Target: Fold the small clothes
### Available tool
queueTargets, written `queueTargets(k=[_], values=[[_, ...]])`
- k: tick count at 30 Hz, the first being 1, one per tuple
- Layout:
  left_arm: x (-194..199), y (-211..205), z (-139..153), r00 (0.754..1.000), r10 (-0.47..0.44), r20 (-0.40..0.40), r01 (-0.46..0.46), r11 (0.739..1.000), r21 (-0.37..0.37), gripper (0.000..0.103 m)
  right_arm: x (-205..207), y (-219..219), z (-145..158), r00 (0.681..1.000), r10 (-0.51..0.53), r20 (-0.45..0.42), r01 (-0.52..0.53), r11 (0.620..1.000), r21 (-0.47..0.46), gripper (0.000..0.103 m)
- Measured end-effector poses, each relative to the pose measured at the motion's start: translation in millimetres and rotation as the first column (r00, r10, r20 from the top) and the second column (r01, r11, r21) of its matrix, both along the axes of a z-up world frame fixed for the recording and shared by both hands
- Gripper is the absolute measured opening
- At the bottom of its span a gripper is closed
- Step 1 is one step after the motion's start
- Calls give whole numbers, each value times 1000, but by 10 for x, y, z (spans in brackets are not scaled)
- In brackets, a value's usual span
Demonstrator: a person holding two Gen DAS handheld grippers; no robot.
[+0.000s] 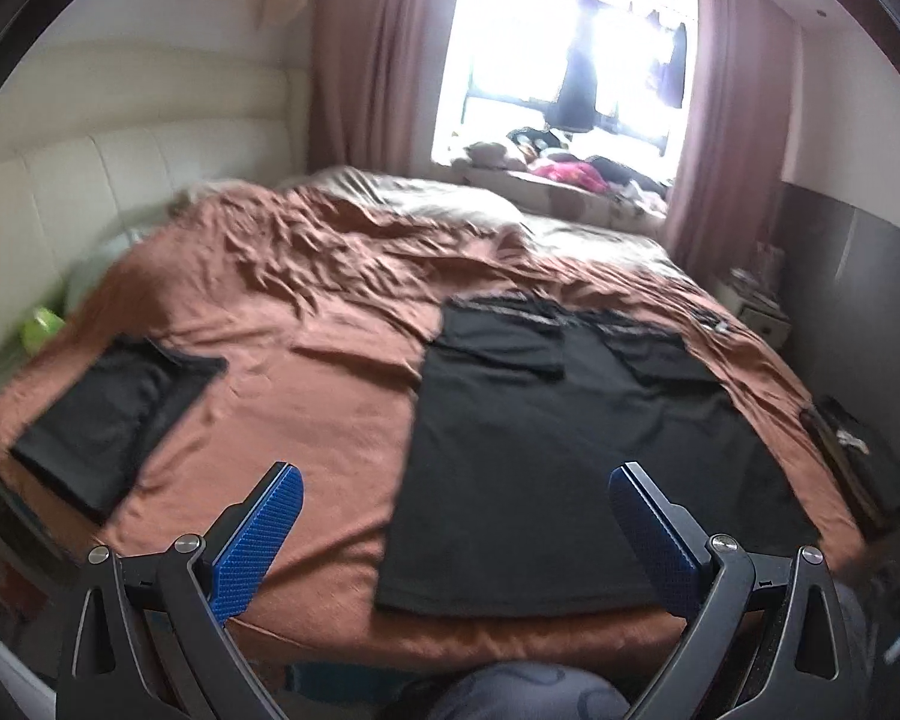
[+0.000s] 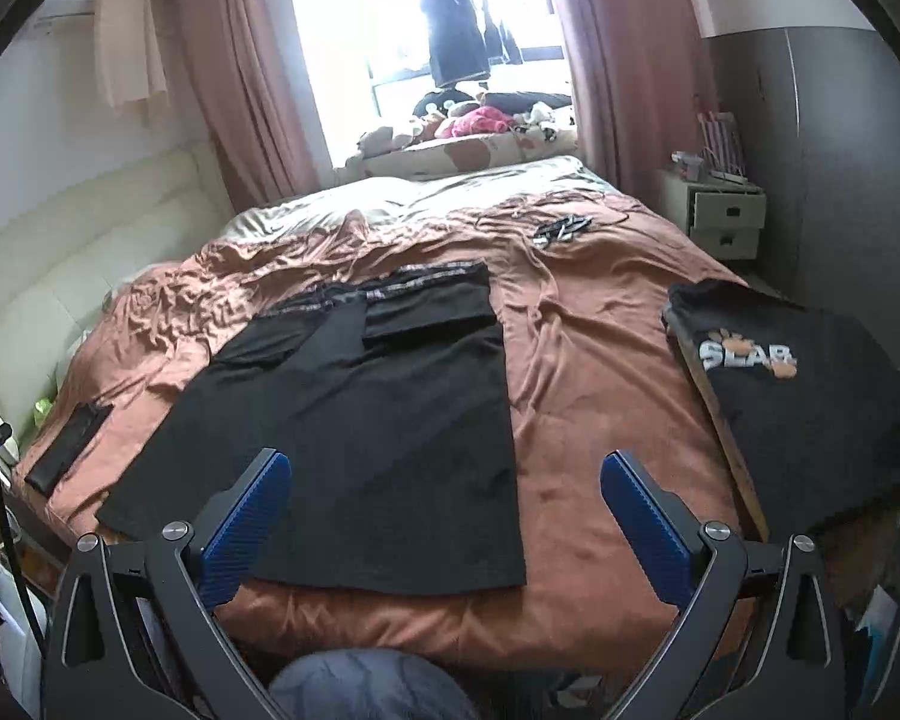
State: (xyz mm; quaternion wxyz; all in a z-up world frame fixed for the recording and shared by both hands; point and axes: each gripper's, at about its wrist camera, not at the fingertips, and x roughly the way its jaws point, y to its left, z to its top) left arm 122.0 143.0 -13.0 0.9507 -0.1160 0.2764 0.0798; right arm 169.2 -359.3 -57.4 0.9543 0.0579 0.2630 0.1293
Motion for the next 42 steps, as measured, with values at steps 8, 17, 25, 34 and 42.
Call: queueTargets(k=[8, 17, 25, 34, 42], values=[[2, 227, -524, 998, 18, -60, -21, 998, -54, 103, 131, -26, -289, 998, -9, -69, 10, 1000, 12, 103], [111, 473, -1011, 988, 12, -152, -34, 989, -147, 95, 375, -77, -517, 989, -9, -148, 14, 999, 33, 103], [272, 642, -1406, 965, -8, -261, -62, 964, -260, 55, 561, -174, -738, 973, 13, -229, 16, 992, 126, 66], [367, 733, -1613, 948, -16, -319, -94, 940, -328, 45, 786, -268, -946, 945, 51, -323, 26, 972, 233, 55], [427, 737, -1677, 942, -37, -334, -117, 897, -427, 45, 903, -371, -1086, 930, 77, -360, 56, 937, 346, 55]])
